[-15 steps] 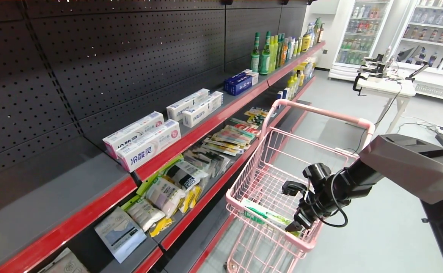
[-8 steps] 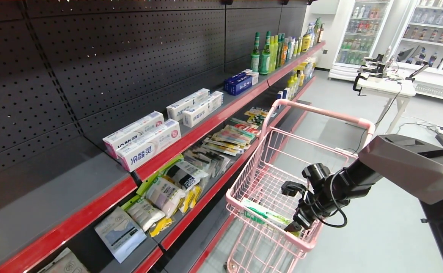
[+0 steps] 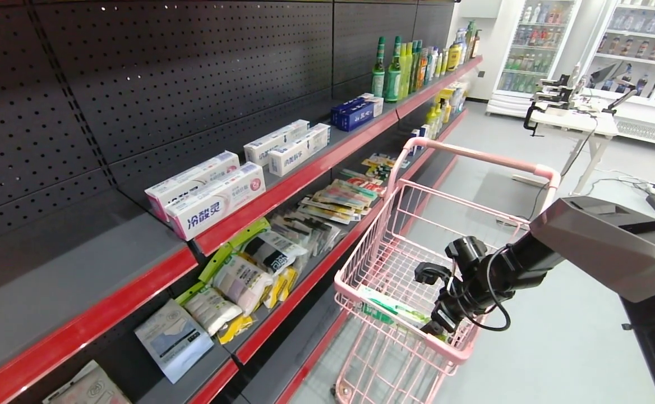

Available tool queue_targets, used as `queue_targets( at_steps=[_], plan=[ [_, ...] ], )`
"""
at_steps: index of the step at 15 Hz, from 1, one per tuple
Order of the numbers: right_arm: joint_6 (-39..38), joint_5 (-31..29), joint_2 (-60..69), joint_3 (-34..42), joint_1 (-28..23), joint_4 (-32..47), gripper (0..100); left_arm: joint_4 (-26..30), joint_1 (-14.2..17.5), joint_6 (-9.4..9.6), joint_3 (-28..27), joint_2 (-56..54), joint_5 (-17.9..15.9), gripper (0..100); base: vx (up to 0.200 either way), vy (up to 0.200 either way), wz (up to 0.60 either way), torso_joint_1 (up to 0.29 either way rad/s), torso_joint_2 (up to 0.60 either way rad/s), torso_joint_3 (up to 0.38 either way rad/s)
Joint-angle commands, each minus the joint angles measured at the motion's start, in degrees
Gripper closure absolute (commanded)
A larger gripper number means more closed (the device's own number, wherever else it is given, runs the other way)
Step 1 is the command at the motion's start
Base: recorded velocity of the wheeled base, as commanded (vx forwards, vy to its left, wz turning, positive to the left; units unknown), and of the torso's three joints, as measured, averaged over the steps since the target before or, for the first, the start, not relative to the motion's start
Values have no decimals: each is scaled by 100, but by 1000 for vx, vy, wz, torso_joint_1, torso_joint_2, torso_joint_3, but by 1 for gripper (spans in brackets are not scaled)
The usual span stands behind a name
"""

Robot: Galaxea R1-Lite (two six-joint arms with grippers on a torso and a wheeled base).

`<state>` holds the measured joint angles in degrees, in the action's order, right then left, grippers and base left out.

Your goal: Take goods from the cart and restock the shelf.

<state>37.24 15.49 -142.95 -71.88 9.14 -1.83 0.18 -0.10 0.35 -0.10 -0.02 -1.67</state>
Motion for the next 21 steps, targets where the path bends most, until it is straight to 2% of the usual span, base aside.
queue_targets(
  at_steps=[1, 21],
  plan=[
    [2, -3, 4, -11, 61, -2, 0, -1, 1, 0, 1, 2, 0, 0, 0, 0, 0, 0, 0, 0],
    [20, -55, -40, -99, 9, -2, 0, -1, 1, 0, 1, 2, 0, 0, 0, 0, 0, -47, 122, 75]
  ],
)
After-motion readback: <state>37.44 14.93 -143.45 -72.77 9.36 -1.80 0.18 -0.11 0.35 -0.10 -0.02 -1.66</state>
